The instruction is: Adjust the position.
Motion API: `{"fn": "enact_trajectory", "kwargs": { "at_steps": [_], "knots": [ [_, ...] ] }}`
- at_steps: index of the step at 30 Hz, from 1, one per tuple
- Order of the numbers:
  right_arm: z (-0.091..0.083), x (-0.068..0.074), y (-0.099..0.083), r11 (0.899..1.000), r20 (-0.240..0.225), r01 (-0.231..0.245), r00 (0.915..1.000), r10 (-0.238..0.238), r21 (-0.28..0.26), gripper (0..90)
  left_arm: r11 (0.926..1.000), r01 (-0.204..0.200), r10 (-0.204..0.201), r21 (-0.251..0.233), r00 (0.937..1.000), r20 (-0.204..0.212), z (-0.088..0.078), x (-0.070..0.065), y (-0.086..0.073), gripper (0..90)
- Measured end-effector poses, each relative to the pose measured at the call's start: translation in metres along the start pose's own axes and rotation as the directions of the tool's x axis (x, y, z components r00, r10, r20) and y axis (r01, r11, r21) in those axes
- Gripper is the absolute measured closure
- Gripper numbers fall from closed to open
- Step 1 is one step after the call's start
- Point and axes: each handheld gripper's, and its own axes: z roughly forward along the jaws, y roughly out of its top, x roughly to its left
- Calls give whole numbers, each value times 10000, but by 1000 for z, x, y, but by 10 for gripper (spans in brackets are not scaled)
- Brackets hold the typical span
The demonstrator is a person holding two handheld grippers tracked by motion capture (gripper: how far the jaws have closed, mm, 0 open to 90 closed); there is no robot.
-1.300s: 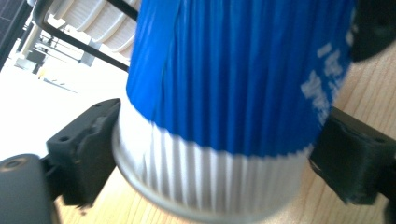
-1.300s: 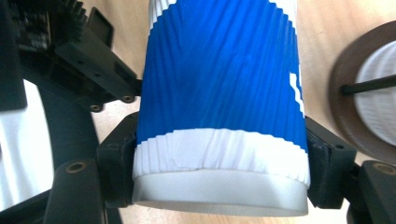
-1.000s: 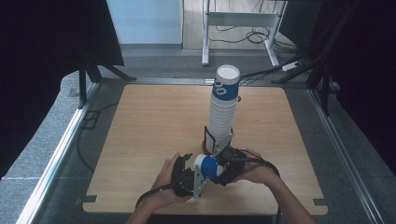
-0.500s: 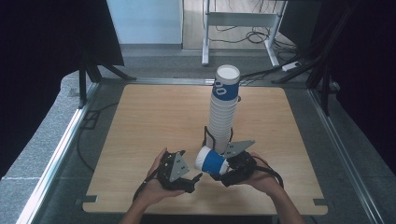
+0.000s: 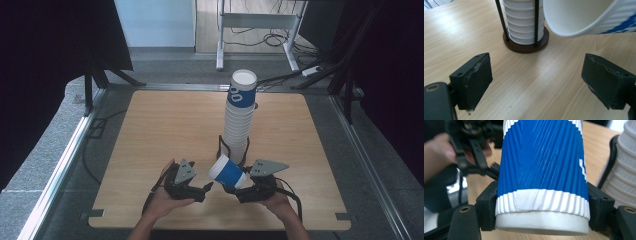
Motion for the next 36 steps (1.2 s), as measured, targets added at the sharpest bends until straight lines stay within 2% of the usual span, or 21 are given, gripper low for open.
{"fn": "enact_trajectory", "kwargs": {
  "at_steps": [2,5,8,14,17,21,24,25,29,32,33,34,36],
  "knots": [
    [1,1,-4,9992,-215,-52,9998,43,-399,273,10000,53,-53,18,10000,65,1,-1,0,99],
    [1,3,-5,9986,-169,16,9999,-26,-532,272,9998,179,-179,8,9996,223,1,-1,-1,100],
    [1,4,-8,9952,-196,55,9998,-75,-973,272,9990,446,-441,-81,9977,513,1,0,-1,100],
    [-1,2,-15,9879,-189,-89,9998,60,-1550,272,9938,1084,-1049,-245,9880,1137,1,5,-3,102],
    [-2,0,-17,9840,-149,-154,9998,129,-1775,272,9883,1474,-1399,-403,9787,1502,0,8,-3,101],
    [-3,-2,-20,9812,-108,-241,9997,225,-1916,272,9795,1908,-1750,-647,9649,1960,-2,11,-3,102],
    [-2,-2,-23,9804,-91,-245,9997,232,-1952,272,9717,2216,-1972,-822,9519,2347,-3,12,-3,102],
    [-2,-2,-23,9798,-109,-257,9997,240,-1985,272,9674,2371,-2081,-889,9445,2543,-3,13,-3,102],
    [-1,-2,-26,9738,-140,-304,9995,279,-2253,272,9571,2703,-2269,-1043,9232,3103,-4,13,-4,101],
    [0,-3,-28,9691,-257,-413,9990,361,-2431,272,9508,2875,-2334,-1157,9100,3427,-4,13,-4,101],
    [1,-2,-29,9681,-262,-384,9991,330,-2474,272,9460,3007,-2404,-1214,9015,3598,-4,13,-3,101],
    [1,-2,-29,9668,-282,-363,9991,301,-2528,273,9436,3072,-2433,-1238,8965,3702,-4,13,-3,101],
    [2,-1,-30,9643,-260,-289,9994,228,-2634,273,9345,3309,-2552,-1312,8798,4010,-4,13,-3,100]
  ]
}}
